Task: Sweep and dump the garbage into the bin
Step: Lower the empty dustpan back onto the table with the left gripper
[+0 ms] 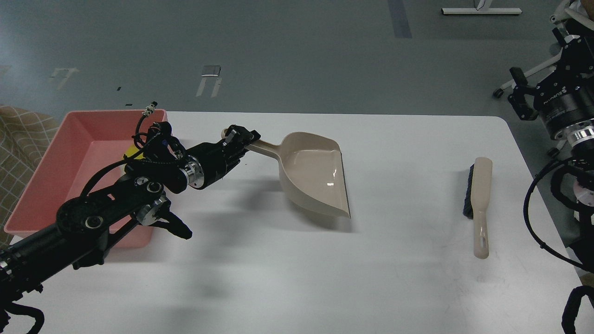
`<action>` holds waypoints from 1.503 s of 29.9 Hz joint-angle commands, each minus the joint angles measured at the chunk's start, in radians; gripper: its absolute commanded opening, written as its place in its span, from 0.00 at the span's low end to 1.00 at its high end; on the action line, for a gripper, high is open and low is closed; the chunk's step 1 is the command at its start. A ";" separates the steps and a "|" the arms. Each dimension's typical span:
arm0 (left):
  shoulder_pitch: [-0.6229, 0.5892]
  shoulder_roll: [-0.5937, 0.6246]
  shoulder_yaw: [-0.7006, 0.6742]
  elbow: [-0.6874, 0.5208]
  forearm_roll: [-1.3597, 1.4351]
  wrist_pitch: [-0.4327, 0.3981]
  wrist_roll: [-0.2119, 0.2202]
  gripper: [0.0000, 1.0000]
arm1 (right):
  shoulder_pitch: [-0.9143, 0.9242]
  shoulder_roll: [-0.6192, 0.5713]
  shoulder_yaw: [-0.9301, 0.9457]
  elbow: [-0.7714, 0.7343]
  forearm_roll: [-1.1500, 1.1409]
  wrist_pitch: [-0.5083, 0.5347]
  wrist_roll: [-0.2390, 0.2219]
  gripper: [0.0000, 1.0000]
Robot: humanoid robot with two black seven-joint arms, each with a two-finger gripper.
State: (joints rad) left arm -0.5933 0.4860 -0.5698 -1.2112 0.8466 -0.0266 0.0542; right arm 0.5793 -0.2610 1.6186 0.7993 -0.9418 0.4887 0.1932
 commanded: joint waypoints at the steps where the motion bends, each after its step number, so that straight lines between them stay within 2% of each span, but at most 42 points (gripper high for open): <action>1: 0.018 -0.012 -0.001 0.001 0.002 0.011 0.001 0.05 | 0.001 0.000 -0.002 0.000 0.000 0.000 0.000 0.99; 23: 0.061 -0.060 -0.019 0.007 0.077 0.039 -0.001 0.08 | -0.006 -0.001 -0.005 0.000 0.000 0.000 0.000 0.99; 32: 0.063 -0.058 -0.021 0.007 0.077 0.040 -0.010 0.22 | -0.006 -0.001 -0.005 0.000 0.000 0.000 0.000 0.99; 35: 0.063 -0.058 -0.019 0.009 0.077 0.040 -0.011 0.31 | -0.006 -0.001 -0.005 0.000 0.000 0.000 0.000 0.99; 45: 0.086 -0.041 -0.016 0.002 0.080 0.037 -0.007 0.44 | -0.012 -0.001 -0.005 0.001 0.000 0.000 0.000 0.99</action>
State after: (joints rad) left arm -0.5141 0.4382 -0.5875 -1.2028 0.9259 0.0125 0.0444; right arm 0.5713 -0.2623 1.6136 0.7992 -0.9418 0.4887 0.1932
